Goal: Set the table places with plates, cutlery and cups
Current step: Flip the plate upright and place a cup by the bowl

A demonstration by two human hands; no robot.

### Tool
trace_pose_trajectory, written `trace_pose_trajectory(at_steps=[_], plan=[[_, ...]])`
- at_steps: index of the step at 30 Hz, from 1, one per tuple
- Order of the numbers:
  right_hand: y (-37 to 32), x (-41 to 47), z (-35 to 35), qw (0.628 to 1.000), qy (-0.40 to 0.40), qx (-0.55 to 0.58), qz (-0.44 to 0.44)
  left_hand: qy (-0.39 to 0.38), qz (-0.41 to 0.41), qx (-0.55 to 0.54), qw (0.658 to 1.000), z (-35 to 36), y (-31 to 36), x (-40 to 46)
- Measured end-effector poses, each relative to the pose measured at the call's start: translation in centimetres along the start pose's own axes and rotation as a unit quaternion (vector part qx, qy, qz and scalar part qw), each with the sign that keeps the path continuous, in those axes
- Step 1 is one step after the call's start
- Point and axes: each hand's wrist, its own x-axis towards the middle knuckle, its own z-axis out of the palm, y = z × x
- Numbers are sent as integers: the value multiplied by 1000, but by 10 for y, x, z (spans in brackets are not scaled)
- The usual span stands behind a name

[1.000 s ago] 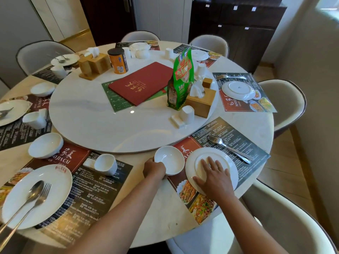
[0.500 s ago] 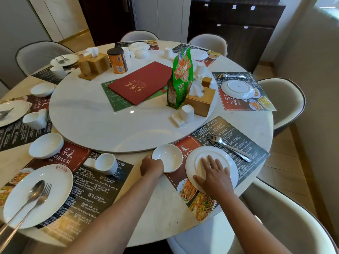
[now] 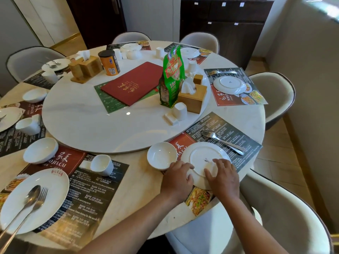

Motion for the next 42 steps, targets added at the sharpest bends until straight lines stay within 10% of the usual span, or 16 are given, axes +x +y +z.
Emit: trace_pose_trajectory(at_steps=[8,24,36,42], plan=[[18,14,-12,991,-57,49,114,-153,-34,98,983,15,10,23],[26,90,-37,892,-213,167,363,-150,-14,95,984,29,-5,24],[13,93,-67,850,-315,332,261,-125,-72,101,984,50,22,2],[25,96,-72,944,-243,162,154,-76,-151,99,981,67,62,-11]])
